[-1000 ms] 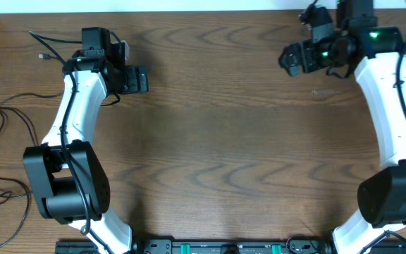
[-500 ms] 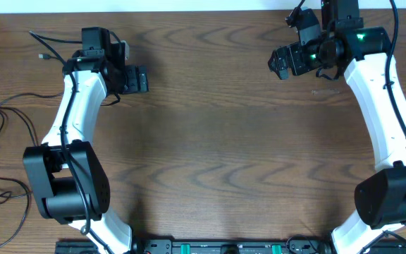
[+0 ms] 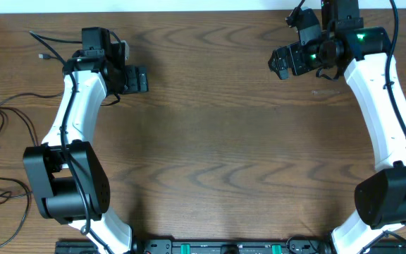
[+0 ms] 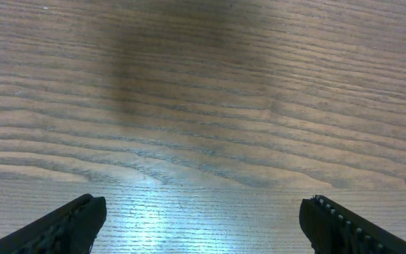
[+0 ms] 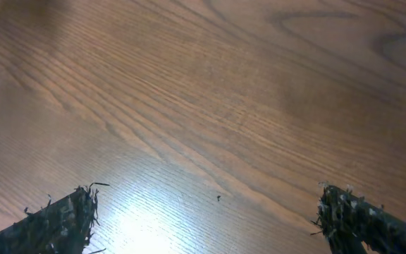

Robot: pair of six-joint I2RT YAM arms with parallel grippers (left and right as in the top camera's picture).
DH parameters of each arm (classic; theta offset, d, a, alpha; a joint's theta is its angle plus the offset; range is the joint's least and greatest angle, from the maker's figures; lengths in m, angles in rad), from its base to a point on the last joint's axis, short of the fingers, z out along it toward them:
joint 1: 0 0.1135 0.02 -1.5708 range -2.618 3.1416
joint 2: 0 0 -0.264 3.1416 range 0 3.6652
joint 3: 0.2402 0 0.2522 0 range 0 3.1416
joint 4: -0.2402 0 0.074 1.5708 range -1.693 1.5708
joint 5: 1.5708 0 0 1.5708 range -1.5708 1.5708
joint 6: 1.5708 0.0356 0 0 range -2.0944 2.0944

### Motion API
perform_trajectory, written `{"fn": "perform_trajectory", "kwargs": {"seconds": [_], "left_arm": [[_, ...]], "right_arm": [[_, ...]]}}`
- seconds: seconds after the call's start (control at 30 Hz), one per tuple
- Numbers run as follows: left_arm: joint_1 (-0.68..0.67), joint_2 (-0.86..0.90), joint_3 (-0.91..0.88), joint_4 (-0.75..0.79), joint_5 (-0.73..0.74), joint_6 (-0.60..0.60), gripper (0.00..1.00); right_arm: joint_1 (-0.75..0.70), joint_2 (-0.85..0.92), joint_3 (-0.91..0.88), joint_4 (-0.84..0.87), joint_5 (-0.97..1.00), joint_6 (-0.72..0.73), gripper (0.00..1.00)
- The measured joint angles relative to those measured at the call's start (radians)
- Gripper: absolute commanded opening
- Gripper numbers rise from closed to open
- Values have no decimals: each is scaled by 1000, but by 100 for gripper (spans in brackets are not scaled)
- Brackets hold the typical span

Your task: Untangle cables

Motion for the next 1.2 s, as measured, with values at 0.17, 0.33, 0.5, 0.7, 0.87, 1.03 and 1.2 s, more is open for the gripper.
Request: {"fn": "perform_trajectory", "kwargs": {"seconds": [0.17, 0.33, 0.5, 0.7, 0.87, 1.03, 1.2], "left_arm": [[0, 0, 0, 0, 0, 0, 92], [0, 0, 0, 0, 0, 0, 92], [0, 0, 0, 0, 0, 0, 92], [0, 0, 0, 0, 0, 0, 92], [0, 0, 0, 0, 0, 0, 92], [0, 0, 0, 0, 0, 0, 93], [0, 0, 0, 0, 0, 0, 92]], "right_arm": [[0, 0, 0, 0, 0, 0, 99], [0, 0, 0, 0, 0, 0, 99], [0, 0, 0, 0, 0, 0, 99], [0, 0, 0, 0, 0, 0, 99], [0, 0, 0, 0, 0, 0, 99], [0, 0, 0, 0, 0, 0, 99], [0, 0, 0, 0, 0, 0, 99]]}}
